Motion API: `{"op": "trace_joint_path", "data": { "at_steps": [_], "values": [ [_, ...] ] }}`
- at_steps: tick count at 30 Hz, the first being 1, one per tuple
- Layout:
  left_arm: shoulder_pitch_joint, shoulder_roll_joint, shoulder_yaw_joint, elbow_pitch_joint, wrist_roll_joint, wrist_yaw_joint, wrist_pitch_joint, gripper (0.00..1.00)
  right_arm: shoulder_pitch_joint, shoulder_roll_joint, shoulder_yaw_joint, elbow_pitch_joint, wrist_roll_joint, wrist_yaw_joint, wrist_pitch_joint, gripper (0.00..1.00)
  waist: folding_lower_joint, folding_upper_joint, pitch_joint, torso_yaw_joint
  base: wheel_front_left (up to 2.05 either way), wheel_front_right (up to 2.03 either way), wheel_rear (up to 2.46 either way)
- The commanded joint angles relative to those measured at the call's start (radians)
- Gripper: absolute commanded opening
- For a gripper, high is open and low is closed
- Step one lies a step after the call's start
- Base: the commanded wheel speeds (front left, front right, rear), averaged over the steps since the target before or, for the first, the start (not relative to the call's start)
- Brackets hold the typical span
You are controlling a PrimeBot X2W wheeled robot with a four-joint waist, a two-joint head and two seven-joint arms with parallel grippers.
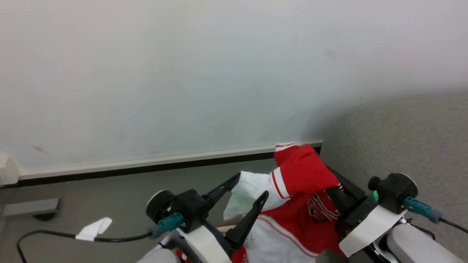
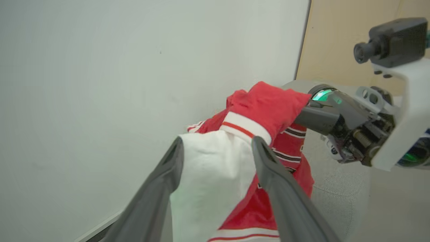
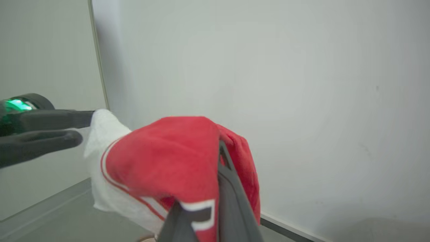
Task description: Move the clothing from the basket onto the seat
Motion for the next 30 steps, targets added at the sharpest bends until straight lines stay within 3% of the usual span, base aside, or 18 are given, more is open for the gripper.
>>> {"op": "trace_joint_path", "data": {
  "at_steps": [1, 13, 17, 23, 30],
  "values": [
    [0.013, -0.007, -0.003, 0.008, -0.007, -0.002, -0.008, 1.00, 0.023, -0.016, -0.027, -0.019, -0.009, -0.002, -0.007, 0.00, -0.0001, 0.0000, 0.012, -0.048, 0.00, 0.00, 0.00],
    [0.026, -0.033, -0.035, 0.041, 0.001, -0.013, -0.036, 1.00, 0.114, -0.051, -0.177, -0.122, -0.055, -0.002, 0.009, 0.00, -0.0001, 0.0000, 0.057, -0.260, 0.00, 0.00, 0.00],
    [0.011, -0.035, -0.035, 0.041, 0.003, -0.016, -0.038, 1.00, 0.140, -0.026, -0.253, -0.154, -0.050, -0.002, 0.019, 0.00, -0.0001, 0.0000, 0.093, -0.301, 0.00, 0.00, 0.00],
    [-0.030, -0.024, -0.030, 0.035, 0.015, -0.026, -0.035, 1.00, 0.140, 0.045, -0.402, -0.164, -0.076, -0.002, 0.056, 0.00, -0.0001, 0.0000, 0.190, -0.293, 0.00, 0.00, 0.00],
    [-0.110, 0.027, 0.000, 0.010, 0.030, -0.059, -0.021, 1.00, -0.068, 0.143, -0.635, -0.085, -0.148, -0.002, 0.108, 0.00, -0.0001, 0.0000, 0.364, -0.239, 0.00, 0.00, 0.00]
  ]
}}
